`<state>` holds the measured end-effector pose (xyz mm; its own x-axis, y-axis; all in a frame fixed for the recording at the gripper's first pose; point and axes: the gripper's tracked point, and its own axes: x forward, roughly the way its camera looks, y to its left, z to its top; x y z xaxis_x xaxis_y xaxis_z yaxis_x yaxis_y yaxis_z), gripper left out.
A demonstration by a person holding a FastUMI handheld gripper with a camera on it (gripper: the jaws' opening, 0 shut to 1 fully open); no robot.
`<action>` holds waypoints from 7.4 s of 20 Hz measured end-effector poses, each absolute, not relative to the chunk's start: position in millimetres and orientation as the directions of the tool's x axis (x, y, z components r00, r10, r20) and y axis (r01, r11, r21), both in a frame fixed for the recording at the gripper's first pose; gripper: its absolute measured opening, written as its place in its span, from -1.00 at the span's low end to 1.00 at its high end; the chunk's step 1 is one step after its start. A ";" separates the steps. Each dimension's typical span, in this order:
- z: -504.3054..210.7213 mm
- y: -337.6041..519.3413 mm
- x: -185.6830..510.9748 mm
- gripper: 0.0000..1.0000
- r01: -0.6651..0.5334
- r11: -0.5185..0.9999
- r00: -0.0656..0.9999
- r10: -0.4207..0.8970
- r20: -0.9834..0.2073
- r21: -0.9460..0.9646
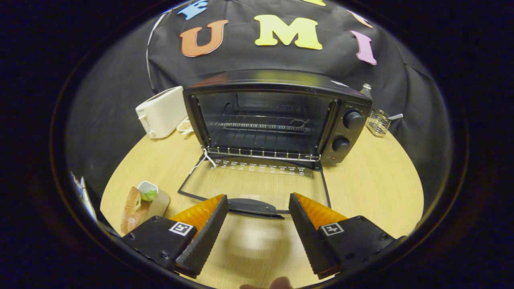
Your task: Open the toaster oven, put the food inside, and close the toaster oven door.
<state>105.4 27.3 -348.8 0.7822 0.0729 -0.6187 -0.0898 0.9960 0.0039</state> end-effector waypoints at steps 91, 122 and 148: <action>-280.1 54.8 151.0 0.76 0.090 0.865 0.756 0.263 -0.599 0.493; -428.6 19.1 98.4 0.84 0.076 0.994 0.700 0.007 -0.714 0.083; -79.5 33.3 119.9 0.83 -0.062 0.998 0.981 0.066 -0.182 0.030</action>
<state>119.9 33.3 -79.5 0.9810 0.0661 -0.1824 -0.0616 0.9976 0.0302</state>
